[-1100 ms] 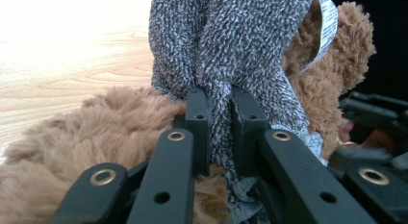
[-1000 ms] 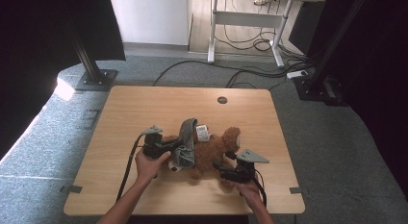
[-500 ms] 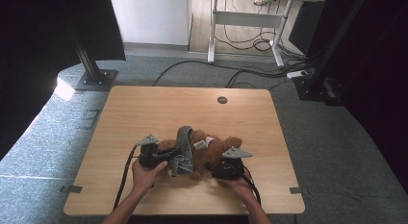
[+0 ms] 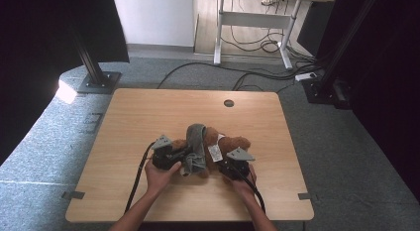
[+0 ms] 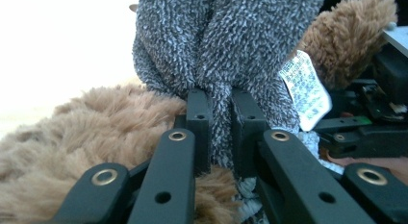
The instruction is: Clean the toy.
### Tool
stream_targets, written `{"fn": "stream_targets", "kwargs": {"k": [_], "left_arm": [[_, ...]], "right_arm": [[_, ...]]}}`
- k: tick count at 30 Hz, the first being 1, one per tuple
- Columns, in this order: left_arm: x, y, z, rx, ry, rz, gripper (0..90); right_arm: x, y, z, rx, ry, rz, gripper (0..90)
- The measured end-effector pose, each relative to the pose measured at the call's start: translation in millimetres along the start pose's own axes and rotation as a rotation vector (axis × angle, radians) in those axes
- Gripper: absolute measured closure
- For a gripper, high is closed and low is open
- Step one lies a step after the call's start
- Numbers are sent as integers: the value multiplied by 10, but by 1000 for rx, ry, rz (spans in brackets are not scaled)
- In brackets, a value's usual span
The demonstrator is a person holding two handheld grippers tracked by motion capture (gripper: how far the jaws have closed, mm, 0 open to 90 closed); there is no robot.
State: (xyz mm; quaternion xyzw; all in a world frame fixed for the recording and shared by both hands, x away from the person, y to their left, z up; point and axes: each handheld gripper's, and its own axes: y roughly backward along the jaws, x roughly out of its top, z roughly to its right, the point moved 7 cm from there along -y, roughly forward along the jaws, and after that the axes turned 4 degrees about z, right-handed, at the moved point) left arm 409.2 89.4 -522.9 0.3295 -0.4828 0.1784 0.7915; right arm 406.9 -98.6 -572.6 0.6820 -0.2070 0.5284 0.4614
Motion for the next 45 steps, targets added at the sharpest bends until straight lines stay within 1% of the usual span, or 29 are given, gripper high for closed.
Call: {"fn": "stream_targets", "kwargs": {"k": [3,7,11,12,13,14,15,17,19,20,21,22,23,24,25,27,28,29,30,31,33,34,36,37,38,41,43,44,45], "left_arm": [[41,-56,-37,-3,12,2,799],[59,-88,-28,-9,13,0,798],[73,3,12,-46,57,-11,795],[124,54,67,-67,70,-4,795],[124,54,67,-67,70,-4,795],[200,80,170,-81,42,-6,795],[200,80,170,-81,42,-6,795],[299,81,301,-98,2,-6,794],[401,54,419,-92,-50,-10,792],[453,-7,460,-65,-73,-38,791],[453,-7,460,-65,-73,-38,790],[457,-40,444,-53,-66,-52,790],[423,-91,340,-25,-34,-80,789],[392,-102,271,-14,-12,-87,789],[392,-102,271,-14,-12,-87,790],[292,-40,71,5,50,-86,790],[292,-40,71,5,50,-86,790],[265,0,20,0,70,-79,790],[217,101,-43,-6,87,-70,790],[217,101,-43,-6,87,-70,790],[173,263,-78,-10,90,-57,789],[173,263,-78,-10,90,-57,789],[164,409,-113,-3,88,-50,788],[164,409,-113,-3,88,-50,788],[155,501,-150,12,78,-43,788],[140,588,-207,30,75,-39,793],[125,678,-290,63,74,-30,793],[87,741,-360,56,101,-34,793],[87,741,-360,56,101,-34,793]], "right_arm": [[32,-38,69,-15,-24,19,569],[34,-22,103,-25,-20,29,589],[4,46,59,-8,-4,37,606],[-16,78,26,-3,6,38,612],[-16,78,26,-3,6,38,612],[-32,110,-6,1,24,32,613],[-32,110,-6,1,24,32,613],[-50,132,-23,6,32,39,612],[-69,146,-38,10,39,44,612],[-75,151,-39,11,37,44,612],[-75,151,-39,11,37,44,612],[-84,156,-35,9,39,42,612],[-100,165,-30,12,42,38,613],[-106,169,-28,13,44,37,614],[-106,169,-28,13,44,37,614],[-123,177,-22,17,46,39,614],[-123,177,-22,17,46,39,614],[-127,180,-23,18,47,38,614],[-128,183,-33,18,51,39,613],[-128,183,-33,18,51,39,613],[-131,189,-52,20,63,40,612],[-132,189,-60,20,65,41,612],[-135,193,-66,21,66,40,612],[-135,193,-66,21,66,40,612],[-140,201,-69,25,64,39,611],[-150,218,-77,30,67,37,611],[-153,220,-78,30,66,38,611],[-155,221,-76,31,64,37,610],[-155,221,-76,31,64,37,610]]}}
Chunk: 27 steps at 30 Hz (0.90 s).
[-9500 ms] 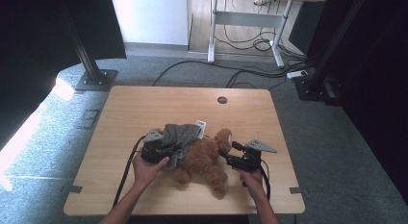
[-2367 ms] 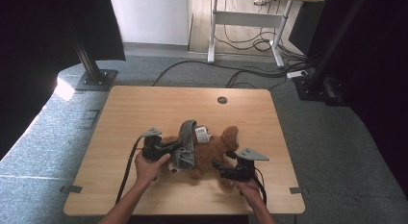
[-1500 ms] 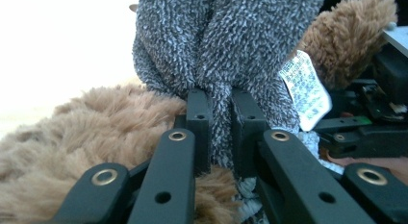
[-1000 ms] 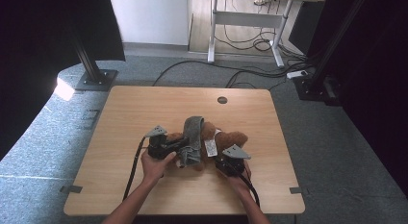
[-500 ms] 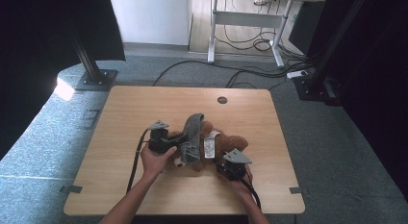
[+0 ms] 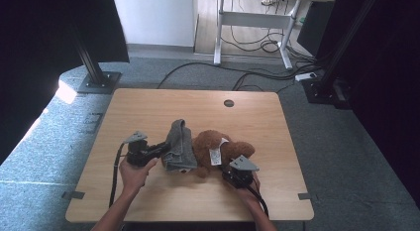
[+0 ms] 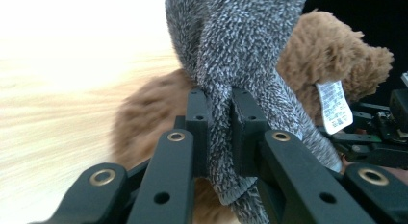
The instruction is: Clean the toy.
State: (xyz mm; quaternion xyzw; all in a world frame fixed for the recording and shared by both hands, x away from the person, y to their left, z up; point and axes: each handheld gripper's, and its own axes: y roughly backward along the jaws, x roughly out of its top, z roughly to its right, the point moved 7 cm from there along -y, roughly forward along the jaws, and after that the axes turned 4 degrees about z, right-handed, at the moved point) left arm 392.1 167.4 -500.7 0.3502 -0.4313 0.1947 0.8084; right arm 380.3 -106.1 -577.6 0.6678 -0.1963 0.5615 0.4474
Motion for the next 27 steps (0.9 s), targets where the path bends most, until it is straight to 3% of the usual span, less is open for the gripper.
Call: {"fn": "stream_targets", "kwargs": {"k": [3,5,9,14,18,20,21,22,23,24,25,26,27], "left_arm": [[-40,39,-26,-2,8,-1,800],[-25,40,23,-5,-17,9,807],[33,33,87,-23,-24,23,818],[170,-11,274,-57,-52,33,822],[247,-186,567,-109,-95,17,822],[260,-235,624,-116,-103,14,822],[289,-349,728,-129,-112,6,822],[289,-349,728,-129,-112,6,822],[307,-487,810,-136,-123,-8,822],[307,-487,810,-136,-123,-8,822],[299,-638,845,-116,-146,-43,822],[299,-638,845,-116,-146,-43,822],[280,-715,832,-88,-167,-66,822]], "right_arm": [[0,0,-14,-3,8,2,609],[-2,1,-15,-4,8,3,609],[-7,5,-7,-1,-2,5,609],[-11,6,-2,3,1,4,609],[-12,7,-4,1,4,5,610],[-13,8,-6,2,5,5,609],[-12,7,-7,2,9,5,610],[-13,7,-8,2,10,5,610],[-12,7,-8,3,11,5,610],[-12,7,-8,3,11,5,610],[-14,10,-8,5,12,5,611],[-14,11,-7,8,14,4,612],[-14,11,-7,8,14,4,612]]}}
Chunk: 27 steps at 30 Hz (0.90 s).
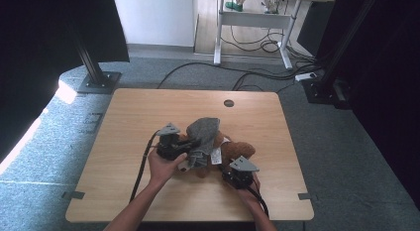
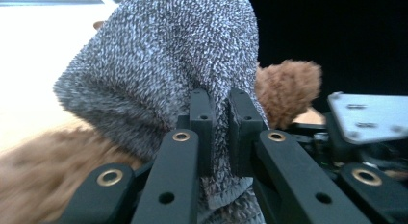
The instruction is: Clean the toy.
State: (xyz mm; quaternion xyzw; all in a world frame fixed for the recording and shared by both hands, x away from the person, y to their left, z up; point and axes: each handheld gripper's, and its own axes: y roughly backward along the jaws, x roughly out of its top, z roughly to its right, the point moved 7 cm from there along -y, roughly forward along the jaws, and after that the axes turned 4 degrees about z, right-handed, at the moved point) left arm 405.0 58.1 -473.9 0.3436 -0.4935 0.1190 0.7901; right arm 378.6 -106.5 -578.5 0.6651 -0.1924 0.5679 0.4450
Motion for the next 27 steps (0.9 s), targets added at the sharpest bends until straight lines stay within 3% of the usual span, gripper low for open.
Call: {"fn": "stream_targets", "kwargs": {"k": [1,3,4,6,9,13,14,15,16,17,20,25,27], "left_arm": [[-25,-62,-29,18,2,-21,822],[-75,-118,-105,13,48,-33,821],[-129,-107,-189,17,71,-36,821],[-160,-94,-231,18,83,-36,821],[-265,-40,-345,-8,144,-18,823],[-306,-32,-340,-18,139,-7,825],[-323,-26,-324,-14,125,-6,825],[-323,-26,-324,-14,125,-6,825],[-347,-25,-318,-19,127,0,826],[-347,-25,-318,-19,127,0,827],[-393,-19,-314,-31,134,11,828],[-415,-13,-294,-24,125,19,829],[-424,2,-291,-23,120,18,829]], "right_arm": [[-2,3,-3,2,-4,-2,612],[-4,5,1,5,-10,-2,611],[-6,11,5,12,-16,1,601],[-7,17,7,14,-15,2,588],[5,76,30,34,-38,0,501],[50,194,79,43,-77,22,422],[95,305,146,41,-119,44,378],[95,305,146,41,-119,44,378],[149,418,233,21,-152,75,313],[149,418,233,21,-152,75,313],[294,589,430,-27,-199,118,227],[478,601,583,-33,-221,132,186],[513,492,619,4,-224,103,255]]}}
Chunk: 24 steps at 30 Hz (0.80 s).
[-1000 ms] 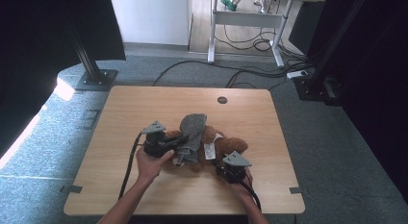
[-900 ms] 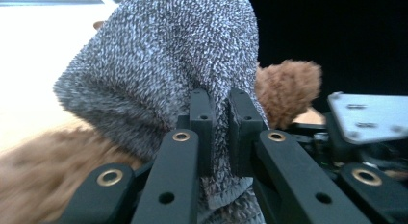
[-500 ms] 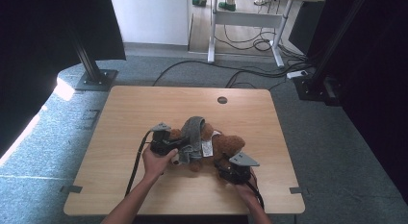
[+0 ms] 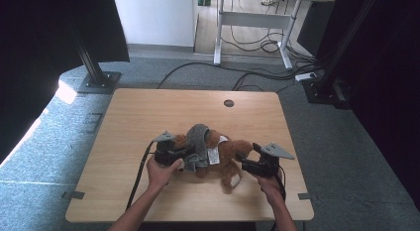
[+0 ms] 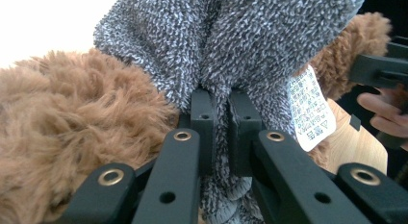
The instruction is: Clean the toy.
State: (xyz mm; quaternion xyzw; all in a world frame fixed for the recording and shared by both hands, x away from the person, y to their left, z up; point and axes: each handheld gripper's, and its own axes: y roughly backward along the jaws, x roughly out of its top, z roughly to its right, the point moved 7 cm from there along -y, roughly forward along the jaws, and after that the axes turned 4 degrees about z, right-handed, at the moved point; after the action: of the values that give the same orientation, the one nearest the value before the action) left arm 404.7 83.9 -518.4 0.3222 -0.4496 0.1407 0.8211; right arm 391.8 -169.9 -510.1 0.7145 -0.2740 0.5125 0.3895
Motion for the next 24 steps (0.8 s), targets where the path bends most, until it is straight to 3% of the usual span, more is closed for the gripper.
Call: {"fn": "stream_targets", "kwargs": {"k": [2,3,4,5,10,13,15,16,17,19,22,24], "left_arm": [[-5,13,8,0,-1,-1,829],[-5,13,8,0,-1,-1,828],[0,40,21,3,1,-3,828],[16,63,34,0,2,1,828],[161,150,174,-32,-15,28,827],[375,146,449,-82,-65,48,826],[462,81,618,-109,-92,48,825],[462,81,618,-109,-92,48,825],[522,-24,770,-129,-123,30,825],[554,-167,892,-142,-141,3,824],[537,-406,974,-145,-143,-49,822],[513,-480,972,-134,-146,-68,822]], "right_arm": [[-47,-69,-44,46,13,-21,398],[-47,-69,-44,46,13,-21,398],[-88,-92,-106,57,54,-7,488],[-105,-94,-123,59,58,-3,525],[-166,-76,-132,65,50,21,585],[-180,-81,-150,46,79,28,588],[-169,-87,-170,32,98,29,589],[-169,-87,-170,32,98,29,589],[-171,-97,-190,24,110,29,591],[-175,-102,-197,20,117,29,592],[-172,-95,-203,19,128,29,593],[-173,-92,-210,19,135,29,594]]}}
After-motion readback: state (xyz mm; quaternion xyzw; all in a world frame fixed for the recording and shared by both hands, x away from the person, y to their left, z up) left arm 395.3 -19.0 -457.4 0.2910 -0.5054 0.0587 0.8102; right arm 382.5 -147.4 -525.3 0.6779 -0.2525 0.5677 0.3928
